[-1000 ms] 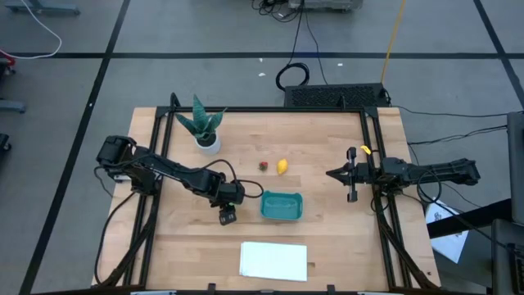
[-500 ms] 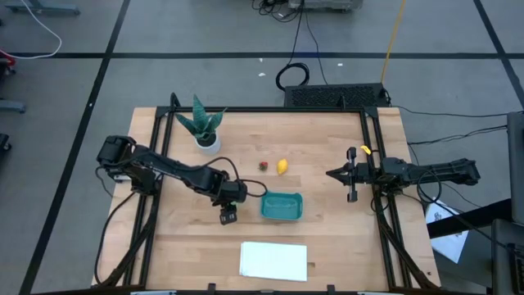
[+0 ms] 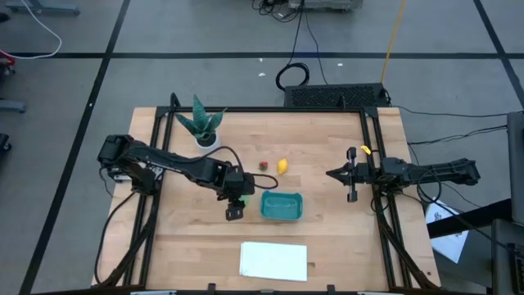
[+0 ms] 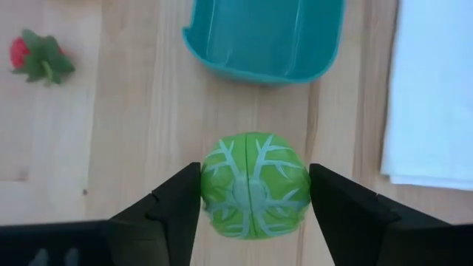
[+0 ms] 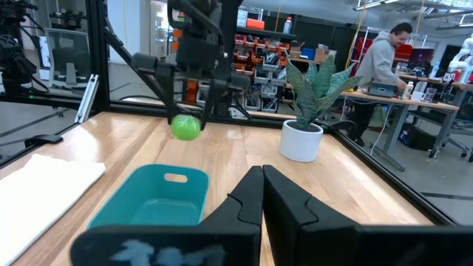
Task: Pick and placing Produce into tupperware
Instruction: Put the cabbage into the blue bin
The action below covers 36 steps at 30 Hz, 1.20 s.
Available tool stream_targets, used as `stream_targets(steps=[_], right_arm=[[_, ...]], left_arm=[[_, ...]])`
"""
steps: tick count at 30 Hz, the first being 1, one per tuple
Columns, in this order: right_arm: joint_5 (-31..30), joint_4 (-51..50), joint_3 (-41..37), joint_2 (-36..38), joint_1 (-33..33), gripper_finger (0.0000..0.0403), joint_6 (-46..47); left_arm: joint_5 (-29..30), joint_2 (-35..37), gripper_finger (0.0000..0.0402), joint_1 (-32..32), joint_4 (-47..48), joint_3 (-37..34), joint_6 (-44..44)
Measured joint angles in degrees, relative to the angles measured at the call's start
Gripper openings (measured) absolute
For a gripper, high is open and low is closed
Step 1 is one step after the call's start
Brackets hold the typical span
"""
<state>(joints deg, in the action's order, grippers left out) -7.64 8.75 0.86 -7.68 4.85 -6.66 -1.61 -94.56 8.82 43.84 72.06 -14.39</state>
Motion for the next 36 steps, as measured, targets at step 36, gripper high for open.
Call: stream_targets(steps=[36], right_arm=[[0.0,0.0,0.0,-0.1,0.0,0.0000,-0.5]], left_arm=[[-2.3,5.0,0.0225,-9.3,6.4,7.2,8.1]])
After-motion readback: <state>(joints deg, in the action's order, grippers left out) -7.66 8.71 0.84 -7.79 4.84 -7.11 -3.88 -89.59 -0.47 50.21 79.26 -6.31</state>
